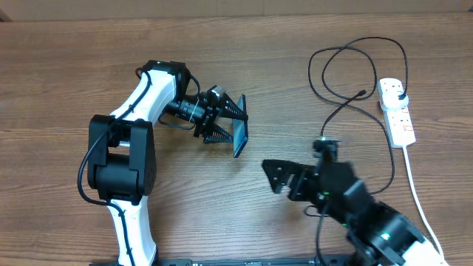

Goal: Plug charger to phone and switch on socket
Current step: 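Close the right gripper on the phone's lower end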

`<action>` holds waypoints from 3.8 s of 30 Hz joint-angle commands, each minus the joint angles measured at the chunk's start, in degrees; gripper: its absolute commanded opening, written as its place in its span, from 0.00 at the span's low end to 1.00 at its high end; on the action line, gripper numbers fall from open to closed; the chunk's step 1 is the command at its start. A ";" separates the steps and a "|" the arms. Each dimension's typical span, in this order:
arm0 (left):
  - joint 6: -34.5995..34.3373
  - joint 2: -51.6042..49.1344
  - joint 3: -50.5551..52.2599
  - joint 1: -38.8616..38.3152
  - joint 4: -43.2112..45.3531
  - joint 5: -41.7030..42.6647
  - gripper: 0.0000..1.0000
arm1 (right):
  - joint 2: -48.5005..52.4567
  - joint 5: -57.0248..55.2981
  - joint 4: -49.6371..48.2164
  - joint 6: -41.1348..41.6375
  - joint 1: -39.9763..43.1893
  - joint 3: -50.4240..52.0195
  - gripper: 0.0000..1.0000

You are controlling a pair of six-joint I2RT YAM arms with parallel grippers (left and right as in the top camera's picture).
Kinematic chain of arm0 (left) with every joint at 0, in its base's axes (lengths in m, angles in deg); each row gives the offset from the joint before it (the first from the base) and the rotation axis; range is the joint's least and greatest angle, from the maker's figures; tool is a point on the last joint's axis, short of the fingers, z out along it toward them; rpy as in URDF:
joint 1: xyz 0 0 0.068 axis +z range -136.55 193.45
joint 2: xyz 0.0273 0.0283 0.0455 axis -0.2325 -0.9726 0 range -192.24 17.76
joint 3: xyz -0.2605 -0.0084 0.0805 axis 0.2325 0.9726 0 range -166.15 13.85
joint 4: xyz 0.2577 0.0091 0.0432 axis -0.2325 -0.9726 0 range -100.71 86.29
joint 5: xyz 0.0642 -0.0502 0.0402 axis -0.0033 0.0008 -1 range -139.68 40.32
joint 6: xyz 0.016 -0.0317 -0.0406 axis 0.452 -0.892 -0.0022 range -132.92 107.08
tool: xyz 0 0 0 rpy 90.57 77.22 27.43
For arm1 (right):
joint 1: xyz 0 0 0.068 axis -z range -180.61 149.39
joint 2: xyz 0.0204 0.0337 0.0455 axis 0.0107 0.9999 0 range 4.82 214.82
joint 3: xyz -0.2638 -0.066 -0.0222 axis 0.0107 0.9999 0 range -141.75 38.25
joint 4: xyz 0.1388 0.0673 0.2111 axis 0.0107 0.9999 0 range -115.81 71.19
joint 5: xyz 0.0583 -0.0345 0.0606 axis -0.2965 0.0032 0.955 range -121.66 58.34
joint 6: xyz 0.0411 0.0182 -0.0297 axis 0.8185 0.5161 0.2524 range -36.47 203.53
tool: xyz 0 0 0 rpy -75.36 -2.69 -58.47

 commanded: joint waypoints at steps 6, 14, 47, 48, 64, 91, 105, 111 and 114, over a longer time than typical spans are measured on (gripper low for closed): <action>-0.35 -0.39 -1.27 -0.04 0.22 2.60 0.45 | 16.20 -29.51 -14.71 0.11 -12.37 -1.66 1.00; -0.37 -0.39 -1.27 -0.02 0.61 2.60 0.45 | 27.96 -30.23 -28.41 0.11 -13.25 -1.68 1.00; -0.35 -0.39 -1.27 -0.04 0.66 1.79 0.45 | 40.72 -30.69 -47.84 -4.04 -13.22 -1.68 0.75; -0.35 -0.39 -1.27 -0.04 0.66 1.51 0.45 | 40.72 -30.64 -48.59 -5.03 -13.22 -1.68 0.74; -0.35 -0.39 -1.27 -0.04 0.63 1.27 0.45 | 40.72 -30.64 -48.59 -5.51 -13.22 -1.68 0.57; -0.35 -0.39 -1.27 -0.04 0.66 1.27 0.45 | 40.79 -30.69 -48.06 -6.40 -13.18 -1.68 0.53; -0.35 -0.39 -1.27 -0.04 0.59 1.11 0.45 | 40.98 -31.41 -46.80 -6.40 -13.18 -1.68 0.39; -0.37 -0.39 -1.27 -0.04 0.61 1.11 0.45 | 40.98 -31.36 -46.80 -6.40 -13.18 -1.68 0.31; -0.37 -0.39 -1.27 -0.04 0.61 1.11 0.45 | 40.98 -31.32 -46.82 -6.40 -13.18 -1.68 0.28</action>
